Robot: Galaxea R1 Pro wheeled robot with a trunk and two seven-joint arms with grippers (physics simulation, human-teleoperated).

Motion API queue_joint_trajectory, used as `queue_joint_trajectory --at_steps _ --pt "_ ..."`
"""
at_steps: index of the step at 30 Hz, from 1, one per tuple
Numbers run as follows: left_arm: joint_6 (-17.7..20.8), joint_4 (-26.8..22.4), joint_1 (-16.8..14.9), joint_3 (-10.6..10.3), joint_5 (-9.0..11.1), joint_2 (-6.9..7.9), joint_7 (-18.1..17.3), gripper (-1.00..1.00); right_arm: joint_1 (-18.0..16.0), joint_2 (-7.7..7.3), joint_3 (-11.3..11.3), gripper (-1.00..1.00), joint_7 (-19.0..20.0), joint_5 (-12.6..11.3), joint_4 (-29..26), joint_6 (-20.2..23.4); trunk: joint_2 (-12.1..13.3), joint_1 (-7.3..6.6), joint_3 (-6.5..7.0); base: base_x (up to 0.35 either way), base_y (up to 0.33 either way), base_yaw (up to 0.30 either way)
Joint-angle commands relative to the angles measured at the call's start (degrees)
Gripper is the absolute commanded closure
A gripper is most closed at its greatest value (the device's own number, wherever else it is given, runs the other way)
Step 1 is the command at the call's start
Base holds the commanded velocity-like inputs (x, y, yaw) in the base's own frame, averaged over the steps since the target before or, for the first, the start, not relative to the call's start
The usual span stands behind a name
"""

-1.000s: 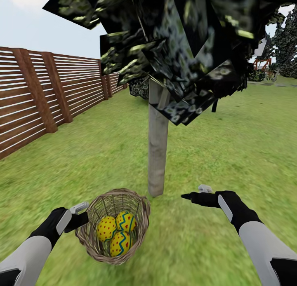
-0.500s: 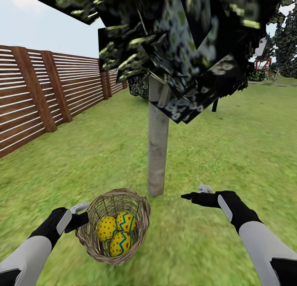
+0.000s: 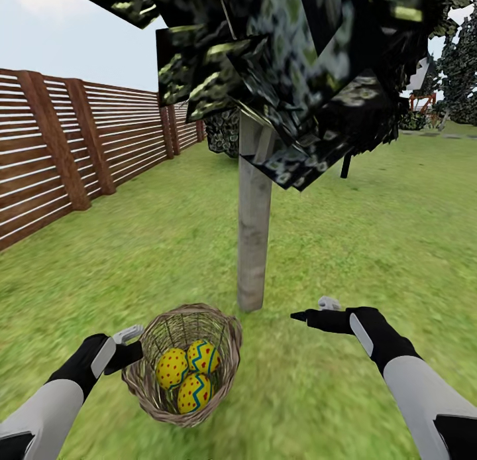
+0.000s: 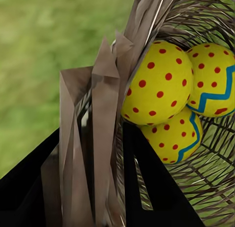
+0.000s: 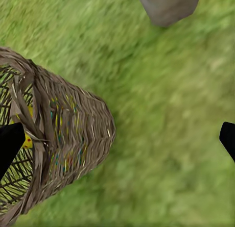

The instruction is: Take the three Easter eggs out of the wicker basket on the lawn in the garden, then place them on the lawn next to a single tree (choose any tree) so that all three eggs are next to the same tree and none are left in the basket.

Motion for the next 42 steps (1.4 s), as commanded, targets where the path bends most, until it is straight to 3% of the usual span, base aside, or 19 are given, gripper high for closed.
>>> queue_joint_trajectory --at_steps 1,9,13,22,23,42 --pt "0.3 -0.1 0.0 0.3 0.9 -0.03 0.1 1.0 0.0 0.0 -0.2 -1.0 0.0 -0.3 0.0 0.4 -0.4 0.21 -0.23 0.0 0.0 0.0" --pt "0.5 -0.1 0.0 0.2 0.9 -0.11 0.2 1.0 0.0 -0.04 -0.2 -1.0 0.0 -0.3 -0.1 0.4 -3.7 1.97 -1.67 0.0 0.0 0.0" --pt "2.5 -0.1 0.0 0.2 0.9 -0.08 0.1 1.0 0.0 -0.12 -0.2 -1.0 0.0 -0.3 -0.1 0.5 -5.3 2.85 -2.39 0.0 0.0 0.0" --pt "2.1 -0.2 0.0 0.3 0.8 -0.03 0.1 1.0 0.0 -0.13 -0.2 -1.0 0.0 -0.3 0.0 0.5 -5.3 2.85 -2.39 0.0 0.0 0.0" --pt "2.1 -0.2 0.0 0.3 0.8 -0.03 0.1 -1.0 0.0 -0.13 -0.2 -1.0 0.0 -0.3 0.0 0.5 -5.3 2.85 -2.39 0.0 0.0 0.0" --pt "2.0 -0.3 0.0 0.3 0.8 -0.03 0.2 -1.0 0.0 -0.09 -0.2 -1.0 0.0 -0.3 0.0 0.4 -5.3 2.85 -2.39 0.0 0.0 0.0"
